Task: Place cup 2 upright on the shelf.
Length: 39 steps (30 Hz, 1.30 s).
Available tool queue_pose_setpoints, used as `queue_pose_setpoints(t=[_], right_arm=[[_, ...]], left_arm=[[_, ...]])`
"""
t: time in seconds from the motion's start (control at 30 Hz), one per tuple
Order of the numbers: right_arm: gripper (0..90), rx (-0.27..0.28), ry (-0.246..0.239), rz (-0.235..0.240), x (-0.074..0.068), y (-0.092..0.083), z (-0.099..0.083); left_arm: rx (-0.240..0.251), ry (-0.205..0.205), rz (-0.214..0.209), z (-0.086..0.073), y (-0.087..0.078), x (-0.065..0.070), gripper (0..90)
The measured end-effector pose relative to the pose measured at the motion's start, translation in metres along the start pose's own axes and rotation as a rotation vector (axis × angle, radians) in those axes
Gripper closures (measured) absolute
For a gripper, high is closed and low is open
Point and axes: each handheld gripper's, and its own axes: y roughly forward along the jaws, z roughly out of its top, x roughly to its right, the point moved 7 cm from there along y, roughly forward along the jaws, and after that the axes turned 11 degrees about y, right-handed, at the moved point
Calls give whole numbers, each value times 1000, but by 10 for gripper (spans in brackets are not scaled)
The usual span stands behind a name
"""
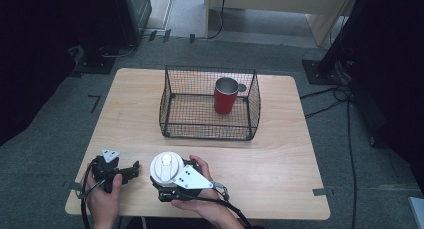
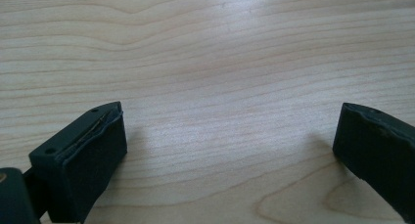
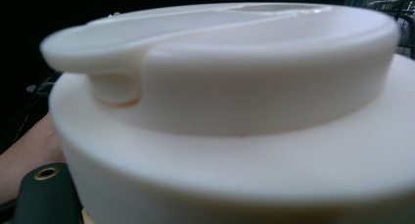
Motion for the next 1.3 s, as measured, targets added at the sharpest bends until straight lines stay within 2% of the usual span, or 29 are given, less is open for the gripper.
queue_pose_setpoints(t=[0.23, 0.47, 1.3], right_arm=[[157, 26, 10, 2, -1, -1, 6], [157, 55, 1, 1, -3, -4, 20], [157, 127, -22, -51, 12, -7, 70]], left_arm=[[-1, 0, 0, 0, 0, 0, 0], [-2, 3, -1, 0, 0, 0, 0], [-2, 0, -1, 0, 0, 0, 0]])
